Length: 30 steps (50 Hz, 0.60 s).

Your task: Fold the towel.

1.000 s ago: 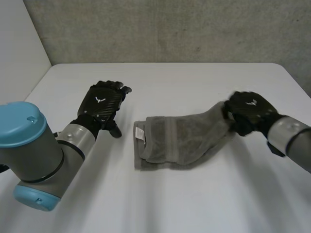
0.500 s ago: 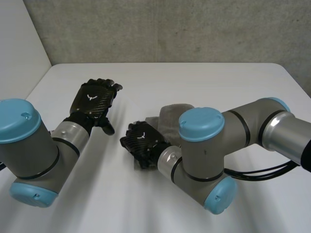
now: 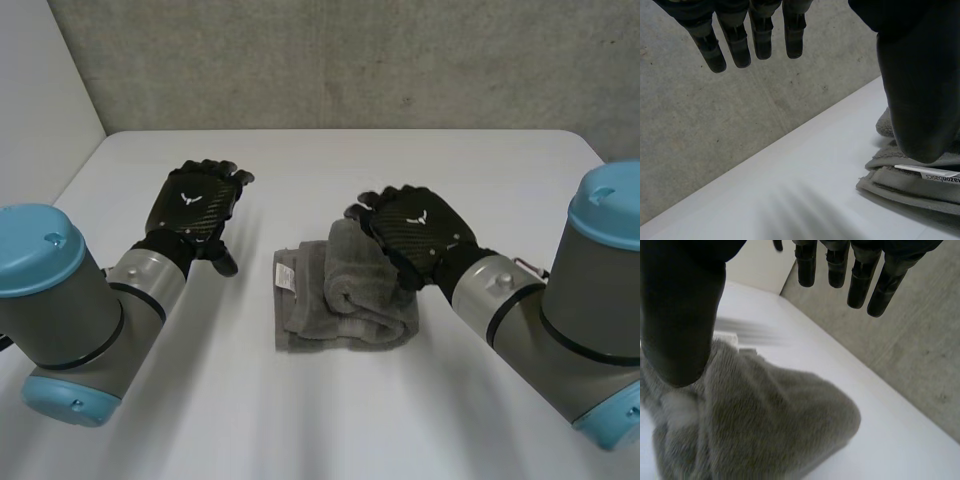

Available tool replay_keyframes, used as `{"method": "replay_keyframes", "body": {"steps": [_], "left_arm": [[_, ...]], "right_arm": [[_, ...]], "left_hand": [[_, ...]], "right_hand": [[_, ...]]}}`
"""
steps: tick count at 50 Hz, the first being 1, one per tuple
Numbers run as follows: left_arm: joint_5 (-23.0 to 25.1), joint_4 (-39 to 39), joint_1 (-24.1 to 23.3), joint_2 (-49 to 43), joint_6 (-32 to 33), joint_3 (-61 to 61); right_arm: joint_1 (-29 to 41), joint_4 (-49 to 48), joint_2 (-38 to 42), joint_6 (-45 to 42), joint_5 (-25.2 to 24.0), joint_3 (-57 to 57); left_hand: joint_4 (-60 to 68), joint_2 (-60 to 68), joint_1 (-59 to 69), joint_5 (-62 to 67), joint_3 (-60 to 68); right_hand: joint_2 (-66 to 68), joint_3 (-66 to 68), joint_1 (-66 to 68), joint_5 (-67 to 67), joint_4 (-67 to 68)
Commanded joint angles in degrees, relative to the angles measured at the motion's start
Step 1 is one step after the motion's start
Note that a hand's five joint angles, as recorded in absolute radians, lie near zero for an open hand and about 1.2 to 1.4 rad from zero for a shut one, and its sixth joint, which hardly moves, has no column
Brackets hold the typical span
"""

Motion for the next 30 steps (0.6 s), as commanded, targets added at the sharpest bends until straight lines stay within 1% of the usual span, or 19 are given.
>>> {"method": "replay_keyframes", "body": {"steps": [1,2,3,7,9,12,17,20,22,23,25,30], "left_arm": [[0.1,0.0,-0.3,-0.1,0.0,-0.1],[0.0,0.0,-0.3,-0.1,0.0,-0.1],[0.0,0.1,-0.4,-0.2,0.0,-0.2],[0.0,0.0,-0.4,-0.2,0.0,-0.2],[0.1,0.1,-0.4,-0.2,0.0,-0.2],[0.1,0.1,-0.3,-0.2,0.0,-0.2],[0.1,0.4,-0.3,-0.2,0.0,-0.6],[0.1,0.7,-0.4,-0.2,0.1,-0.8],[0.1,0.8,-0.4,-0.2,0.1,-0.9],[0.1,0.8,-0.4,-0.2,0.1,-0.9],[0.1,0.9,-0.4,-0.2,0.1,-0.9],[0.1,0.9,-0.4,-0.2,0.1,-0.9]], "right_arm": [[0.6,-0.8,3.2,-0.2,-2.9,0.7],[0.6,-0.8,3.3,-0.2,-2.9,0.7],[0.7,-1.2,4.3,-0.7,-4.3,0.4],[1.9,-2.5,6.1,-2.0,-5.5,-0.4],[4.0,-3.8,8.2,-3.7,-5.3,-1.8],[4.5,-4.3,9.2,-4.3,-5.1,-2.7],[5.3,-5.9,14.0,-5.0,-2.5,-6.1],[5.8,-6.1,14.9,-5.3,-2.3,-6.9],[6.3,-6.8,16.2,-6.4,-2.1,-8.1],[6.3,-6.8,16.2,-6.5,-2.1,-8.1],[6.5,-7.6,17.1,-8.1,-1.7,-8.8],[6.7,-7.8,17.6,-9.7,-1.6,-9.3]], "left_hand": [[-3.8,-3.6,-5.8,-2.9,-3.3],[-3.8,-3.6,-5.8,-2.9,-3.3],[-3.8,-3.6,-5.8,-2.9,-3.3],[-3.8,-3.6,-5.8,-2.9,-3.3],[-3.8,-3.6,-5.8,-2.9,-3.3],[-3.8,-3.6,-5.8,-2.9,-3.3],[-3.8,-3.6,-5.8,-2.9,-3.3],[-3.8,-3.6,-5.8,-2.9,-3.3],[-3.8,-3.6,-5.8,-2.9,-3.3],[-3.8,-3.6,-5.8,-2.9,-3.3],[-3.8,-3.6,-5.8,-2.9,-3.3],[-3.8,-3.6,-5.8,-2.9,-3.3]], "right_hand": [[5.2,-3.0,5.8,5.9,-4.4],[5.3,-3.0,5.9,5.9,-4.4],[7.8,-3.0,8.4,8.4,-4.4],[11.7,-3.0,12.3,12.3,-4.4],[18.9,-3.0,19.5,19.5,-4.4],[20.4,-3.0,21.0,21.1,-4.4],[24.1,-3.0,24.7,24.7,-4.4],[26.6,-3.0,27.2,27.3,-4.4],[33.2,-3.0,33.8,33.8,-4.4],[33.2,-3.0,33.8,33.8,-4.4],[38.7,-3.0,39.3,39.4,-4.4],[44.5,-3.0,45.1,45.1,-4.4]]}}
